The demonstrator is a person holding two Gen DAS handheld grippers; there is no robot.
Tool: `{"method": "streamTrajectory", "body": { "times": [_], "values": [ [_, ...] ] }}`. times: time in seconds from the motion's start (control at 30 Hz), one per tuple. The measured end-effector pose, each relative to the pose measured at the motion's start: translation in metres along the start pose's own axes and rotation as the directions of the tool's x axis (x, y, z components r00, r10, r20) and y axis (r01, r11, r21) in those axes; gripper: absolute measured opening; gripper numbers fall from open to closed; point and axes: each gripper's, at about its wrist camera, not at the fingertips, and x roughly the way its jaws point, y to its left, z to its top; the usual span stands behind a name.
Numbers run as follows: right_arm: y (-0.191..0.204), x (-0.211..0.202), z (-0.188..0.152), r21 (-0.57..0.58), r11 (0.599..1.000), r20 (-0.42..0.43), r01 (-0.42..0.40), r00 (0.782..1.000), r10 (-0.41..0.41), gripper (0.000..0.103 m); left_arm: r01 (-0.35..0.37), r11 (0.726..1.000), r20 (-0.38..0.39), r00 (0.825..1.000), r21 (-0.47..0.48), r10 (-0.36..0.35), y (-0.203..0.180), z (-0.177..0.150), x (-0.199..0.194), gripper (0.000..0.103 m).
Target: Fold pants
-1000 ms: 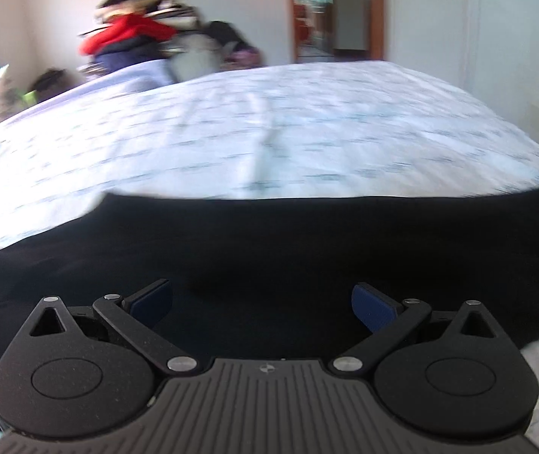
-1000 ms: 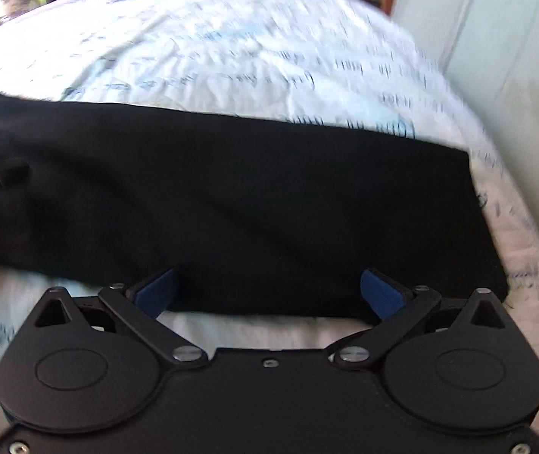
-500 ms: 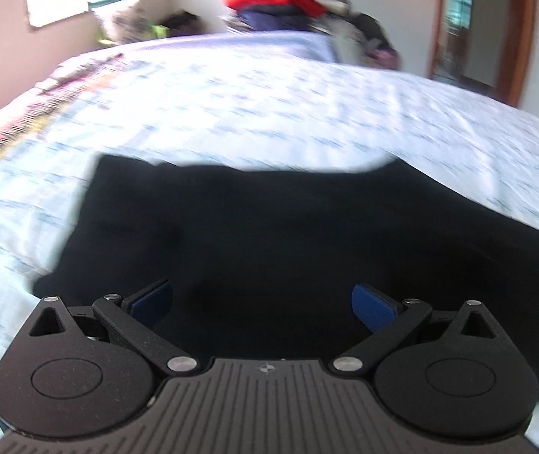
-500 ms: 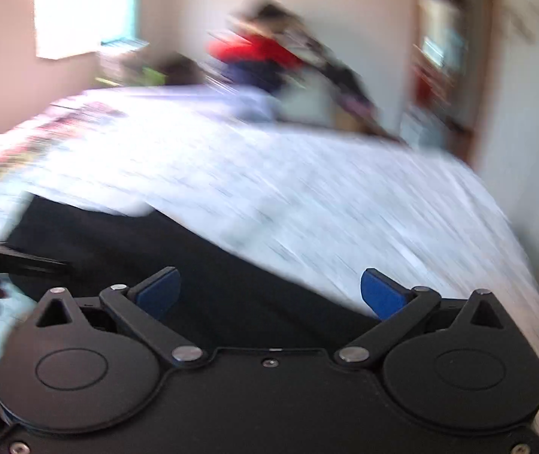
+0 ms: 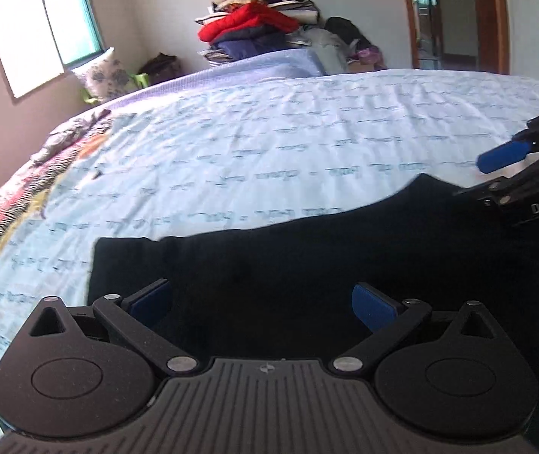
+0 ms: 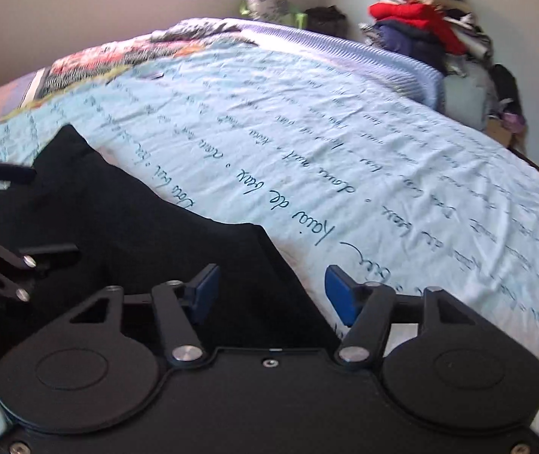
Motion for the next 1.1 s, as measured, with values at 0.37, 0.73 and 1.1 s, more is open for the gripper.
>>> {"method": "streamTrajectory", "body": {
  "times": [0.37, 0.73, 1.1],
  "values": [
    [-0.013, 0.030, 0.012, 0.018, 0.984, -0.043, -0.180, 0.983, 0.180, 0.005, -0.102, 0.995, -0.055, 0.993, 0.002, 0.102, 0.042, 0.019, 0.059, 0.103],
    [-0.023, 0.035, 0.029, 0.100, 0.992, -0.003, 0.080, 0.997, -0.080, 0.001, -0.259, 0.964, -0.032, 0.965, 0.060, 0.261, 0.062, 0.031, 0.102, 0.102],
    [0.000, 0.001, -0.022, 0.034, 0.997, -0.144, -0.074, 0.987, 0.078, 0.030, -0.039, 0.989, 0.012, 0.999, 0.141, 0.038, 0.031, -0.004, 0.021, 0.103]
  ]
}}
